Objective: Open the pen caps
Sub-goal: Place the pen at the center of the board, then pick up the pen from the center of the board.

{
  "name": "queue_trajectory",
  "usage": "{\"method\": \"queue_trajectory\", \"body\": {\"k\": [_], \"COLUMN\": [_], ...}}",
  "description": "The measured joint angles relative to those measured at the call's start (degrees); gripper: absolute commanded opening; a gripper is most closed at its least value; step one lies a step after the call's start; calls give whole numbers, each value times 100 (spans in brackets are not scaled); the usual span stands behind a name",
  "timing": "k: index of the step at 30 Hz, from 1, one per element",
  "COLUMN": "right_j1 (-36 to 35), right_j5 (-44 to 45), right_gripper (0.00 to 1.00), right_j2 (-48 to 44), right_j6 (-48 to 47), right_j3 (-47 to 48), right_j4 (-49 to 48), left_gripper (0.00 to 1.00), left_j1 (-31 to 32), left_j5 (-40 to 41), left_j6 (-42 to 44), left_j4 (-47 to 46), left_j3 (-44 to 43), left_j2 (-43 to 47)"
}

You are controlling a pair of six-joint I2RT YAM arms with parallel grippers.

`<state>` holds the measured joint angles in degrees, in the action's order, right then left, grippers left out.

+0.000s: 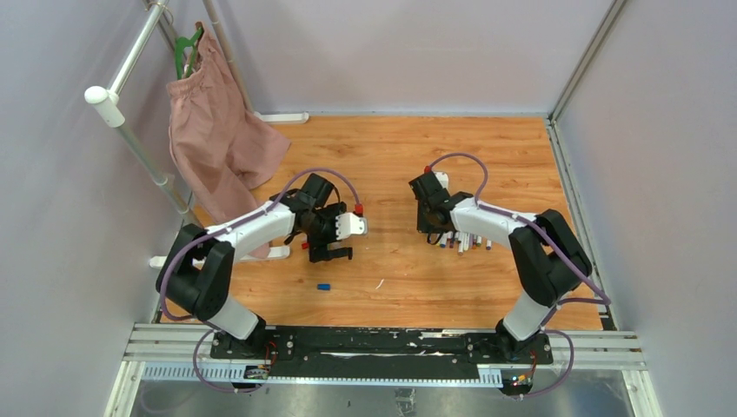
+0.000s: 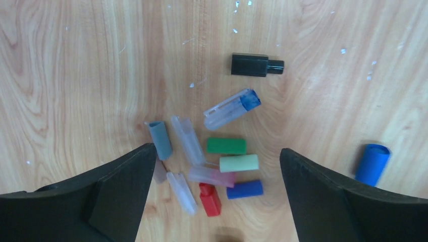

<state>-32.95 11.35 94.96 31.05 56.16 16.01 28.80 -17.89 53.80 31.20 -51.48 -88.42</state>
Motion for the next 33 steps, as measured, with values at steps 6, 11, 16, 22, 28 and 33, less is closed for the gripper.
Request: {"method": "queue_trajectory", "body": {"k": [6, 11, 16, 22, 28, 33], "right_j1": [-66, -66, -66, -66, -2, 538], "right_j5": [498, 682, 688, 667, 455, 131], "right_gripper": [30, 38, 35, 34, 40, 50], "right_j2": [173, 221, 83, -282, -579, -492], "right_j6": [70, 87, 85, 15, -229, -483], "right_j3": [0, -11, -127, -149, 127, 837], "right_j4": [0, -2, 57, 208, 306, 345], "left_gripper": [100, 100, 100, 100, 100, 100], "left_j1": [7, 7, 7, 7, 9, 11], "left_j5": [-131, -122, -92, 44, 291, 466], "left_j6": [-332, -717, -1099, -1434, -1626, -1725], "left_j4": [625, 881, 1172, 1495, 1617, 1663], "left_j3": [-522, -1038, -1390, -1711, -1731, -1731], "left_j2": [553, 1355, 1779, 1775, 1825, 2000]}}
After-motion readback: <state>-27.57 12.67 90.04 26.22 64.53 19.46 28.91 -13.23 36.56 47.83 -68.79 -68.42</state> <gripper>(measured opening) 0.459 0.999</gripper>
